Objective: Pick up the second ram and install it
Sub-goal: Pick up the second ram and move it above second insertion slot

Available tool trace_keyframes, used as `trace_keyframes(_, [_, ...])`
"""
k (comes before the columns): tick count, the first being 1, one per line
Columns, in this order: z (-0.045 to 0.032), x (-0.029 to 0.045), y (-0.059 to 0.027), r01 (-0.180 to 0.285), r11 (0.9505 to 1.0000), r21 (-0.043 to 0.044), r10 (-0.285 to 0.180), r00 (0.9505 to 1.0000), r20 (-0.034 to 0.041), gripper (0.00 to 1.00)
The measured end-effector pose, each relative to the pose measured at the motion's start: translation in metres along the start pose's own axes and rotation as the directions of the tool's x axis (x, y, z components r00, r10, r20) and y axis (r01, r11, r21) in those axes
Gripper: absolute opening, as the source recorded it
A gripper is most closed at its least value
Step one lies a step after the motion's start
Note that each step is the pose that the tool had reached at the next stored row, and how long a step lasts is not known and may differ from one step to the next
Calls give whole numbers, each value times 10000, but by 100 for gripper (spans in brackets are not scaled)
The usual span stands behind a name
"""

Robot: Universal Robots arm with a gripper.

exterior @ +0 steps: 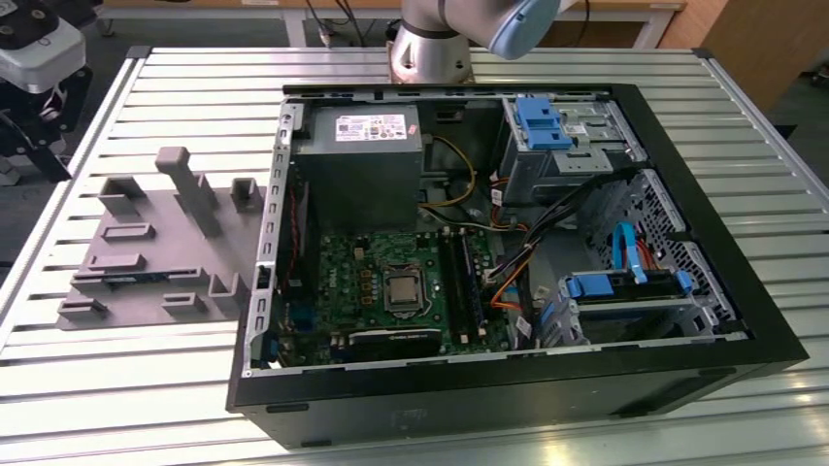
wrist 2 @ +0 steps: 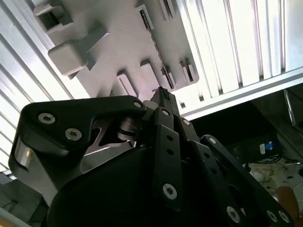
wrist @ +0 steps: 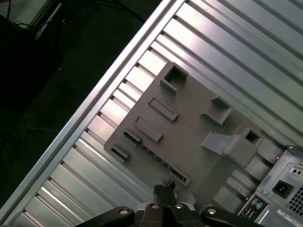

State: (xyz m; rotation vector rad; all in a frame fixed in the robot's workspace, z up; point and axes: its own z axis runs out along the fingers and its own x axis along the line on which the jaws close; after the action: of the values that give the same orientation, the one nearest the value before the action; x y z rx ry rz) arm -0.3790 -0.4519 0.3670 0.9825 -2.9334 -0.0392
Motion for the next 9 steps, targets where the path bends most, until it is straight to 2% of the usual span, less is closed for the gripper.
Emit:
trace_keyframes(3, [2, 0, 0, 430, 9991, 16, -430, 9991, -17, 11])
trace_keyframes(6, [4, 0, 0, 876, 9962, 31, -876, 9962, -36, 11])
trace_keyframes(9, [4, 1, -1, 1138, 9935, 40, -1138, 9935, -49, 11])
